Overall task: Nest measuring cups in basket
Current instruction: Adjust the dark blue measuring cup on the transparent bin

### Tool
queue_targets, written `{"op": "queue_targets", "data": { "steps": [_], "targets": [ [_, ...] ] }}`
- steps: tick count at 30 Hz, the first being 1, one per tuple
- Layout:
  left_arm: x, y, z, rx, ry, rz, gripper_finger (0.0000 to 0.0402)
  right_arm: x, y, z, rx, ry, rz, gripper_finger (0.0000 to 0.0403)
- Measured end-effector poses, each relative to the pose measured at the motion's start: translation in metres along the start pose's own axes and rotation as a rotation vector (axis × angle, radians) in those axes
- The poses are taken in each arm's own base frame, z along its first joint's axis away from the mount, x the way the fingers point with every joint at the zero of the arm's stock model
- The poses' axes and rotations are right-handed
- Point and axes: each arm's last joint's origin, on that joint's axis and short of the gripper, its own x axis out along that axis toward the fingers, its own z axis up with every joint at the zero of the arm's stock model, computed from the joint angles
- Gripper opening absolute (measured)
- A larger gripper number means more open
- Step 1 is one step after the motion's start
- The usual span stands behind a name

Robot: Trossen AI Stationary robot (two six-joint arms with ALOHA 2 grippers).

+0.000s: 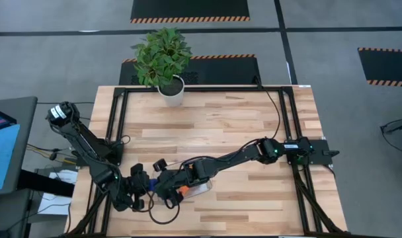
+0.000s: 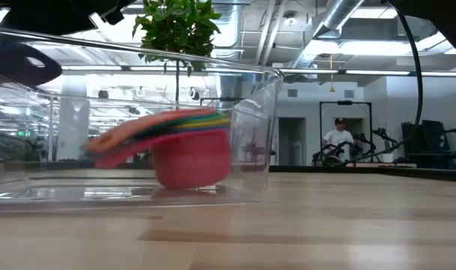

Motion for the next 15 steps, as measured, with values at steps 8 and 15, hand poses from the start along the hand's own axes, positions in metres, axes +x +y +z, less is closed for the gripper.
{"op": "queue_targets", "data": {
  "steps": [8, 15],
  "targets": [
    [-0.0003, -0.0009, -0.0016, -0.041, 0.054, -0.029, 0.0, 0.0029, -0.0009, -0.0054, -0.001, 0.033, -0.01, 0.0055],
    [-0.0003, -0.0008, -0.0019, -0.045, 0.062, -0.031, 0.0, 0.0038, -0.0007, -0.0061, -0.001, 0.036, -0.018, 0.0055]
  ]
}}
